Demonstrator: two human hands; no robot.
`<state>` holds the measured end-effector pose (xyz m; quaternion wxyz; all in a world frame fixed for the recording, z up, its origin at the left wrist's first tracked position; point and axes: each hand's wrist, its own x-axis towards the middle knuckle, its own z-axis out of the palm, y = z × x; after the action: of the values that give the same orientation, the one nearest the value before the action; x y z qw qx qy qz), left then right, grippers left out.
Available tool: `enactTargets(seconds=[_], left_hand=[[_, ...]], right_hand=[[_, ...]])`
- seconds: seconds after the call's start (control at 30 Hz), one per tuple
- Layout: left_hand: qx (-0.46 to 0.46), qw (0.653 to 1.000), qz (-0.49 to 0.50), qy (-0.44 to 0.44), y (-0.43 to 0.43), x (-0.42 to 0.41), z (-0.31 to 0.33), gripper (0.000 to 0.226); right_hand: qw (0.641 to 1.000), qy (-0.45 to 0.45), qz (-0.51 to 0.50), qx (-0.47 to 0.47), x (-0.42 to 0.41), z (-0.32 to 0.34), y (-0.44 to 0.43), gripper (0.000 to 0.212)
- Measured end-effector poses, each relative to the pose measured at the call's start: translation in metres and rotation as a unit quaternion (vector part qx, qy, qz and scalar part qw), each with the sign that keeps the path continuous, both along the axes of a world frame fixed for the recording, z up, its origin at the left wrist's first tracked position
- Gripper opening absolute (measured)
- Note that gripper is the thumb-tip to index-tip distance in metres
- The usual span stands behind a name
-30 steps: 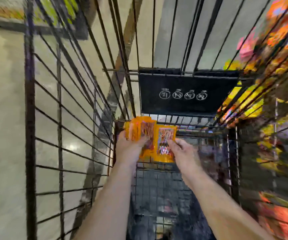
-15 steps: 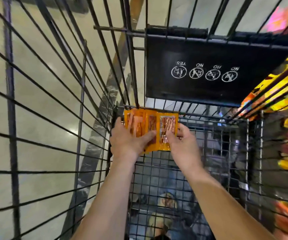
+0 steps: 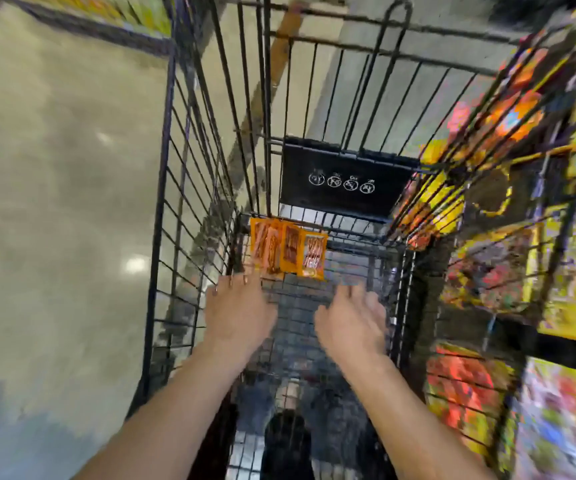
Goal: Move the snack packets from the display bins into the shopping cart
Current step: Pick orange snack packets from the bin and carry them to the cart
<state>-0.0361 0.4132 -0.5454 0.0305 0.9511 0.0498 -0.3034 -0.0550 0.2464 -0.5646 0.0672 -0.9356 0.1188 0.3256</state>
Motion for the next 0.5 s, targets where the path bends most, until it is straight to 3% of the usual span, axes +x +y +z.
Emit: enactTargets(seconds=[0.3, 0.5], left_hand=[[-0.01, 0.986, -0.152, -0.062, 0.02, -0.082, 0.169, 0.055], [-0.031, 0.968, -0.229, -0.096, 0.07, -0.132, 0.243, 0.061]], right_hand=[[0.998, -0.037, 0.013, -0.042, -0.119, 0.162, 0.016, 0.059], [0.989, -0.103, -0.061, -0.086, -0.201, 0.249, 0.058, 0.062]])
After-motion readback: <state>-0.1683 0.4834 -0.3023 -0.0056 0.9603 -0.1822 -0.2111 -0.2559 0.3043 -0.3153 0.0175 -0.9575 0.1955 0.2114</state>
